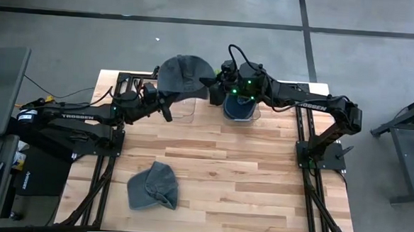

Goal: Pick & Place hat
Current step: Put the top gray cap into the left transparent bin

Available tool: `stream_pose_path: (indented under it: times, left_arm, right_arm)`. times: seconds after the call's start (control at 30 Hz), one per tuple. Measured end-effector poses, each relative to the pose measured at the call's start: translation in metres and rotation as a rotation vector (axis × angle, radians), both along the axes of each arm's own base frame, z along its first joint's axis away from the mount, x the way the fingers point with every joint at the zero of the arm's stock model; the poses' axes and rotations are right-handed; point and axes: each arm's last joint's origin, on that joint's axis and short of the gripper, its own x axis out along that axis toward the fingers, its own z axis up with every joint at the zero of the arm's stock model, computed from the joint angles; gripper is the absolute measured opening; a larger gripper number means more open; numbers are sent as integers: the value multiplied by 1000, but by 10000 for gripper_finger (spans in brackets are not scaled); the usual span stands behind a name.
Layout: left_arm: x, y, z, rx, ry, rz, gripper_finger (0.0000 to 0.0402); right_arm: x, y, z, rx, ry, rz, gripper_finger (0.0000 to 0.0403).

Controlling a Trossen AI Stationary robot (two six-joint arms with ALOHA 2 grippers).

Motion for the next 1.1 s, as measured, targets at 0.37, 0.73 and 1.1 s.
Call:
stream_pose_path:
  times: [0.37, 0.73, 1.1]
  left_arm:
    - [0, 0, -1, -13, 3, -18, 0]
    - [0, 0, -2, -28, 0, -6, 0]
    - [-12, 0, -5, -112, 38, 35, 0]
  right_arm:
    - [0, 0, 0, -20, 6, 5, 36]
    - [-3, -3, 2, -34, 15, -2, 171]
    - [-57, -21, 28, -48, 91, -106, 221]
